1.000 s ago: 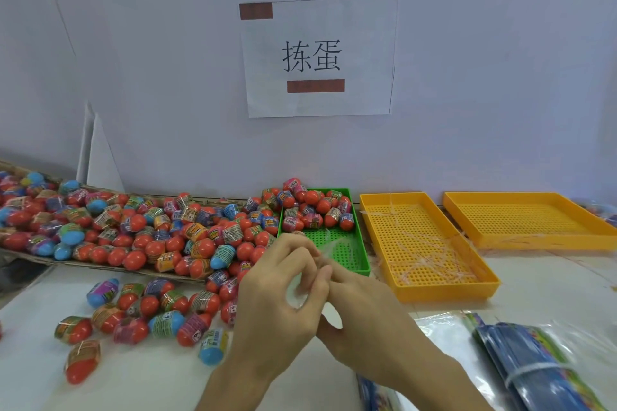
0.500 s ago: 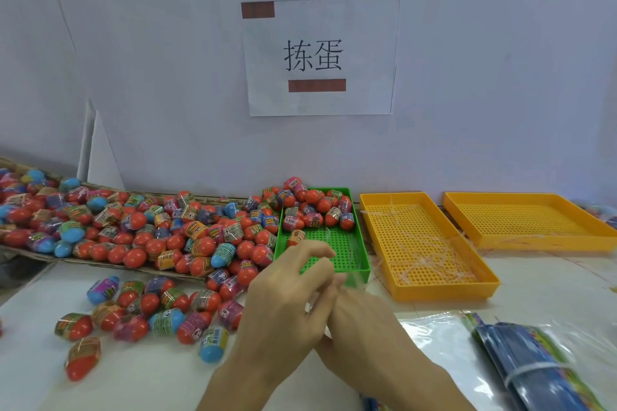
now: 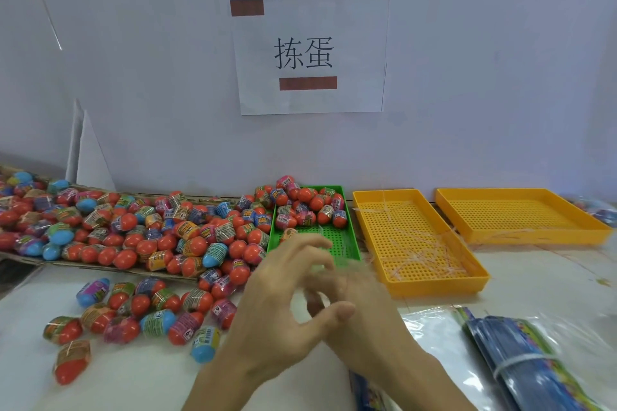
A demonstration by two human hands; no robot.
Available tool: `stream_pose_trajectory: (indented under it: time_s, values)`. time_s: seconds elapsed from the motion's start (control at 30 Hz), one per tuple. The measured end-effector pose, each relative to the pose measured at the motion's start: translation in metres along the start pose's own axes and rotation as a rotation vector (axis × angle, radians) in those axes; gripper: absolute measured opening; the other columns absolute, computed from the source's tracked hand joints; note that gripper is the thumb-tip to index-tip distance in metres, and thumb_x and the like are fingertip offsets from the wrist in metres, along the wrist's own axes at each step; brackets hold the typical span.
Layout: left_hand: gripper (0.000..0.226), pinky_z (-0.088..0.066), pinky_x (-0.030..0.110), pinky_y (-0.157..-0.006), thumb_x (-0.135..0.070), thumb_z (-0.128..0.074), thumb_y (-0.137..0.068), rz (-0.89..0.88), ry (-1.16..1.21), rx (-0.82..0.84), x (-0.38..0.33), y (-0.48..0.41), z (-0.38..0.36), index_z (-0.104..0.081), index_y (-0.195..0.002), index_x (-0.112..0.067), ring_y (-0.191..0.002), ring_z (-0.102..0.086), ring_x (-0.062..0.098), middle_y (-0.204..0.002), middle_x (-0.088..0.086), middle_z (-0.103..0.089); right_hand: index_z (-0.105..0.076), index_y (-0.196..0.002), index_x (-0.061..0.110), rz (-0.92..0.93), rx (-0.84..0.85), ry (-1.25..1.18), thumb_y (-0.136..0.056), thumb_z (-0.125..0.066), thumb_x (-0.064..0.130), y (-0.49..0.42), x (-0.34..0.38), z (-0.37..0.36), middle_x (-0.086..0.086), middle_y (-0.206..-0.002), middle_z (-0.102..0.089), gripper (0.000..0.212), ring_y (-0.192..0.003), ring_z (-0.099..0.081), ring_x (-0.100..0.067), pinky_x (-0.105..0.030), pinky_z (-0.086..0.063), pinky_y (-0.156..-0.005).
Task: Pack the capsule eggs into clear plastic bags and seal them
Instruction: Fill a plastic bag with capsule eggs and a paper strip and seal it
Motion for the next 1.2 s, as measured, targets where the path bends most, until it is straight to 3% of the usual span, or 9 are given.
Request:
stream_pose_trajectory:
  time_s: [0.1,0.27,0.4,0.5,0.6,0.77,0.97,1.07,1.2]
  values:
    - [0.074,-0.036,0.038,-0.111,-0.076,-0.063,-0.077,0.072,-0.098,0.030,0.020,-0.003,0.009,-0.051,-0.135,-0.032,-0.139,-0.041,0.006,-0.144,-0.025,-0.045,-0.073,-0.102,0.034,-0.063,-0.152,-0.181,-0.098,-0.059,0.028,-0.004,-0.010,0.018,0.035,-0.083,-0.057,0.015,-0.084,-0.055,0.016,-0.010,-0.043,-0.070]
    - [0.091,-0.017,0.047,-0.124,-0.062,-0.073,-0.071,-0.023,-0.383,0.029,0.024,-0.004,0.006,-0.036,-0.148,-0.032,-0.142,-0.037,0.006,-0.150,-0.018,-0.040,-0.076,-0.098,0.028,-0.248,-0.084,-0.607,-0.101,-0.059,0.026,-0.009,-0.027,0.022,0.017,-0.096,-0.074,0.017,-0.036,-0.054,-0.014,-0.021,-0.042,-0.036]
    - [0.108,-0.018,0.059,-0.121,-0.061,-0.083,-0.062,-0.014,-0.655,0.051,0.031,-0.003,-0.006,-0.031,-0.152,-0.028,-0.139,-0.040,0.016,-0.148,-0.008,-0.044,-0.075,-0.112,0.023,-0.344,0.180,-0.961,-0.103,-0.056,0.024,-0.005,-0.024,0.008,0.005,-0.103,-0.077,0.021,-0.031,-0.042,-0.011,-0.022,-0.042,-0.037]
    - [0.096,-0.019,0.053,-0.119,-0.044,-0.089,-0.062,0.015,-0.728,0.029,0.035,-0.002,-0.005,-0.042,-0.144,-0.027,-0.124,-0.048,0.018,-0.130,-0.008,-0.054,-0.076,-0.113,0.024,-0.349,0.343,-1.123,-0.102,-0.056,0.022,-0.001,-0.015,0.002,-0.001,-0.111,-0.076,0.023,-0.033,-0.042,-0.010,-0.024,-0.048,-0.040]
    - [0.081,-0.031,0.052,-0.112,-0.026,-0.089,-0.058,0.084,-0.763,-0.003,0.041,-0.002,0.003,-0.053,-0.132,-0.028,-0.111,-0.052,0.019,-0.115,-0.008,-0.058,-0.079,-0.106,0.027,-0.382,0.295,-1.038,-0.099,-0.062,0.024,-0.003,-0.023,0.008,0.004,-0.109,-0.077,0.019,-0.036,-0.049,-0.012,-0.024,-0.050,-0.043]
    - [0.069,-0.036,0.054,-0.107,-0.032,-0.088,-0.064,0.195,-0.782,-0.046,0.045,-0.001,0.014,-0.059,-0.126,-0.025,-0.101,-0.055,0.021,-0.107,-0.009,-0.058,-0.079,-0.092,0.027,-0.325,0.072,-0.730,-0.094,-0.068,0.031,-0.009,-0.038,0.027,0.013,-0.095,-0.077,0.012,-0.040,-0.052,-0.008,-0.024,-0.048,-0.046]
    - [0.068,-0.028,0.058,-0.114,-0.058,-0.074,-0.071,0.199,-0.795,-0.029,0.047,0.001,0.011,-0.057,-0.130,-0.027,-0.106,-0.057,0.020,-0.111,-0.011,-0.059,-0.076,-0.081,0.032,-0.143,-0.035,-0.399,-0.086,-0.077,0.029,-0.013,-0.024,0.028,0.026,-0.080,-0.070,0.005,-0.085,-0.065,0.006,-0.017,-0.048,-0.072]
    - [0.077,-0.022,0.061,-0.118,-0.071,-0.054,-0.073,0.209,-0.757,-0.012,0.045,0.001,0.004,-0.052,-0.136,-0.028,-0.115,-0.054,0.015,-0.118,-0.012,-0.058,-0.077,-0.080,0.030,-0.047,-0.063,-0.365,-0.085,-0.075,0.020,-0.011,-0.014,0.026,0.023,-0.076,-0.071,0.011,-0.077,-0.065,0.007,-0.011,-0.045,-0.066]
    - [0.078,-0.030,0.050,-0.116,-0.060,-0.054,-0.075,0.227,-0.670,0.088,0.051,0.004,-0.010,-0.044,-0.144,-0.027,-0.120,-0.055,0.014,-0.128,-0.011,-0.058,-0.078,-0.082,0.023,0.071,-0.042,-0.426,-0.085,-0.075,0.013,-0.009,-0.002,0.023,0.015,-0.077,-0.073,0.011,-0.062,-0.058,0.008,-0.007,-0.040,-0.056]
Point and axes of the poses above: each hand's wrist, its own y-axis away from the middle knuckle, its own z-axis out of the back of the hand, x = y × z, the point moved 8 cm from there along -y, towards the middle knuckle
